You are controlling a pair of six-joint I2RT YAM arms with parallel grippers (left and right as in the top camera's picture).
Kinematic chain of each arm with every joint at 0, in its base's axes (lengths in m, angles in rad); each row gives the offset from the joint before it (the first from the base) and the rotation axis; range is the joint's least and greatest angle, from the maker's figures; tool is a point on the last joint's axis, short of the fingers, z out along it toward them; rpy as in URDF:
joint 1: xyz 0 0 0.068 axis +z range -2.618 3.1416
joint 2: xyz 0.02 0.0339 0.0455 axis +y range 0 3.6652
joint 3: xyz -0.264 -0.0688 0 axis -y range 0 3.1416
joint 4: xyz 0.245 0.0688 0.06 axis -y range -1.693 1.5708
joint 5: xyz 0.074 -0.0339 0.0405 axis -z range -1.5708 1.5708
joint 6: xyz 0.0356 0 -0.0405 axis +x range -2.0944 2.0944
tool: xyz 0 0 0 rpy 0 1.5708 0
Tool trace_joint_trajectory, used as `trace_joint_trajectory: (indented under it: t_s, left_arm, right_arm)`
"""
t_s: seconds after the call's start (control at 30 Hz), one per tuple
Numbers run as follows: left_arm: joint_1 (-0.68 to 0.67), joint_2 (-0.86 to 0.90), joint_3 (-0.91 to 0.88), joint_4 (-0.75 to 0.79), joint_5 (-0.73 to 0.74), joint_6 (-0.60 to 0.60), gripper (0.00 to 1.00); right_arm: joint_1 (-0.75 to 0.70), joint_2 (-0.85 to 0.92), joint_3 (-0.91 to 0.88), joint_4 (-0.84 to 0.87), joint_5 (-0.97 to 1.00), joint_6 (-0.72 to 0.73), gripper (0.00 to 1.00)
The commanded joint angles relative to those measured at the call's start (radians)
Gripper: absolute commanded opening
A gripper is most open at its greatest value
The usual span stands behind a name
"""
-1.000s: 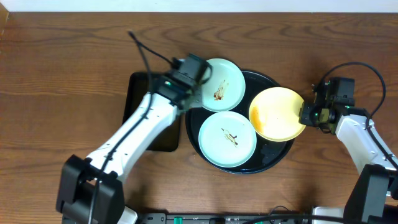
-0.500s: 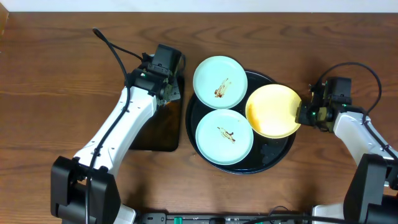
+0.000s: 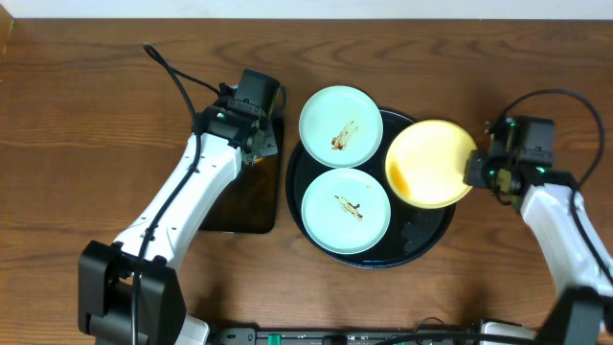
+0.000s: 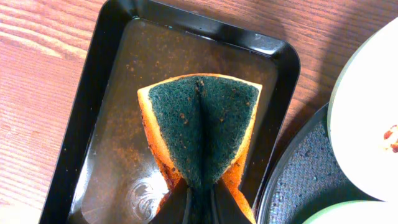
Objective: Clean dirty plates on tray and stack at the side
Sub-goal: 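Return the sponge with the left gripper to the black tray, then lift the yellow plate with the right gripper and set it right of the tray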
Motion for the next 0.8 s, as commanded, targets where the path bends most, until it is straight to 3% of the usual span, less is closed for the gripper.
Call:
trace_joint_trajectory:
  t_s: [0.0, 0.23, 0.5, 0.77]
  left_arm:
    - [0.003, -0.02, 0.006, -0.002, -0.012, 0.017, 0.08]
    - [0.003, -0.02, 0.006, -0.002, -0.013, 0.017, 0.08]
    - [0.008, -0.02, 0.006, -0.002, -0.013, 0.017, 0.07]
    - [0.032, -0.02, 0.006, -0.007, -0.012, 0.017, 0.07]
  right_arm:
    - [0.02, -0.101, 0.021, -0.001, 0.076, -0.048, 0.01]
    - [0.136, -0.194, 0.021, 0.0, 0.386, -0.076, 0.01]
    - [0.417, -0.202, 0.021, 0.012, 0.86, -0.094, 0.01]
    - [0.641, -0.202, 0.021, 0.053, 1.094, -0.123, 0.01]
